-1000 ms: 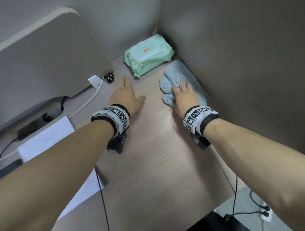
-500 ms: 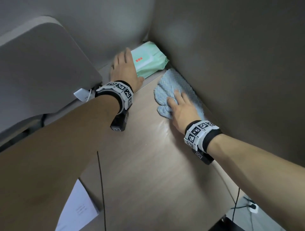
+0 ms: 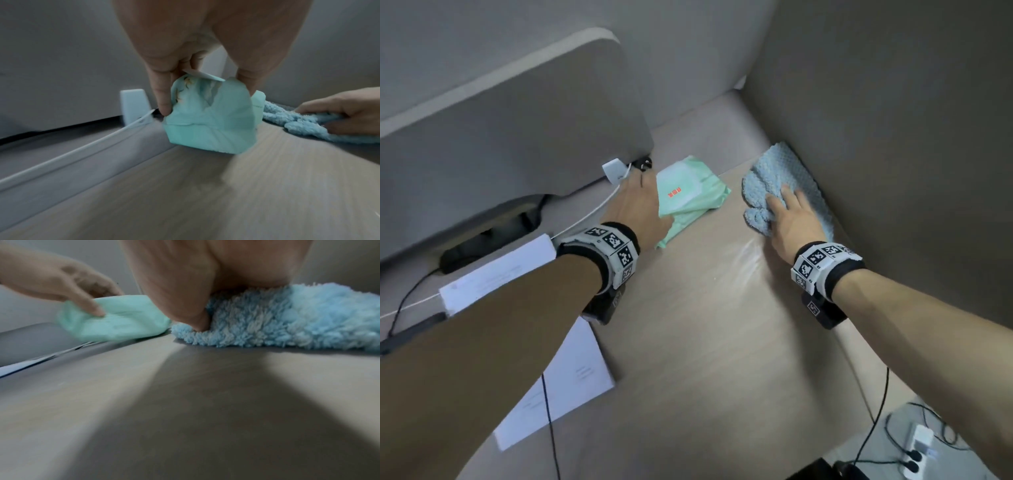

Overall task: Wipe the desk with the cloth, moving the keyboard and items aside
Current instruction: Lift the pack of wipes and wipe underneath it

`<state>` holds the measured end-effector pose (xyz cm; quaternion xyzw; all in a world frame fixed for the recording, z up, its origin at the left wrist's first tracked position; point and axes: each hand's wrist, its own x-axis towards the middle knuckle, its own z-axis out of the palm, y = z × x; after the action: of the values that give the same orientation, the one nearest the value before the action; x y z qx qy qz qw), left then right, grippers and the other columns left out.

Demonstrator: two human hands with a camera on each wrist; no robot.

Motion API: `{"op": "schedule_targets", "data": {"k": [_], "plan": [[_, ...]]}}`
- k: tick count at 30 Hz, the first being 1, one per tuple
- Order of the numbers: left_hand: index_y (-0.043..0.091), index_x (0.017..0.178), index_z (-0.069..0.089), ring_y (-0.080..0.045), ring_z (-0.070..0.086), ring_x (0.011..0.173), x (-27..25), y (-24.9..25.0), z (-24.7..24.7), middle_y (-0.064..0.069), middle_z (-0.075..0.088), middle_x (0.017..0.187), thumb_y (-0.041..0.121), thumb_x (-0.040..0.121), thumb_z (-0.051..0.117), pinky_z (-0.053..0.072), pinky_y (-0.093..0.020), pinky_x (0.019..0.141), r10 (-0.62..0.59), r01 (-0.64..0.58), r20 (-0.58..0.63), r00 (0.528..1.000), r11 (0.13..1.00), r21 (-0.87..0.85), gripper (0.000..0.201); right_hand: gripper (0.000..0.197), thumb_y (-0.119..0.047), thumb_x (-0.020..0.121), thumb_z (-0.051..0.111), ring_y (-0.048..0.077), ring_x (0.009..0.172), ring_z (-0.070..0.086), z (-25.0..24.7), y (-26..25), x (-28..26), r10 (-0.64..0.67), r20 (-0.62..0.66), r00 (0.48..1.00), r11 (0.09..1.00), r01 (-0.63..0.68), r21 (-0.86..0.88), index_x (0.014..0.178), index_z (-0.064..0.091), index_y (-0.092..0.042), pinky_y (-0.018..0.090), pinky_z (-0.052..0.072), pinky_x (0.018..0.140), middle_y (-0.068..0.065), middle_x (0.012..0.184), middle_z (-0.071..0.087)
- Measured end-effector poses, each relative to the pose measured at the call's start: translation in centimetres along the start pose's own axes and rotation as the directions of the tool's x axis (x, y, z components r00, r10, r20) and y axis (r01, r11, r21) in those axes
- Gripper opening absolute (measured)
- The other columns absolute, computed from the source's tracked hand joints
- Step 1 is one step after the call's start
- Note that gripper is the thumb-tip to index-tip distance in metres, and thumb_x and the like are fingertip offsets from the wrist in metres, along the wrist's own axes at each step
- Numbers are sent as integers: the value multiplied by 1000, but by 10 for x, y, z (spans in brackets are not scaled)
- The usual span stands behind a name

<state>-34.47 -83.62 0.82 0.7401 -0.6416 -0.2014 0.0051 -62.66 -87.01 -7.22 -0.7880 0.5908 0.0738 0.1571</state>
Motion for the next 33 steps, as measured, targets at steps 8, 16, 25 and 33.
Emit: {"op": "schedule_targets", "data": {"k": [8,16,25,33], "plan": [[11,135,36,-38,49,114,-68,-86,-2,-14,40,128,29,76,72,47,-49,93,-233,233,8,972,968,-89,72,56,-49,85,40,37,123,39,-26,-58,94,-8,-27,1000,999,7,-47,134,35,-23,49,45,94,11,140,40],[7,137,34,-35,44,117,-84,-121,3,-16,39,128,29,76,75,42,-44,96,-342,337,-6,940,930,-147,76,62,-20,88,56,39,138,26,-8,-133,78,-474,107,874,872,483,-85,146,35,-25,54,31,110,10,157,28],[8,134,34,-32,43,117,-81,-121,7,-14,39,127,30,76,72,46,-48,95,-356,355,17,934,926,-124,72,46,-38,92,46,42,131,35,-39,-100,150,-134,-60,989,985,127,-115,129,46,-11,53,37,104,12,147,34],[5,134,34,-34,42,118,-81,-117,5,-16,39,129,28,77,70,46,-48,93,-375,376,26,927,921,-106,72,62,-21,85,59,41,125,41,-27,-45,108,-236,-44,971,970,233,-66,143,36,-22,52,45,97,19,138,45]]}}
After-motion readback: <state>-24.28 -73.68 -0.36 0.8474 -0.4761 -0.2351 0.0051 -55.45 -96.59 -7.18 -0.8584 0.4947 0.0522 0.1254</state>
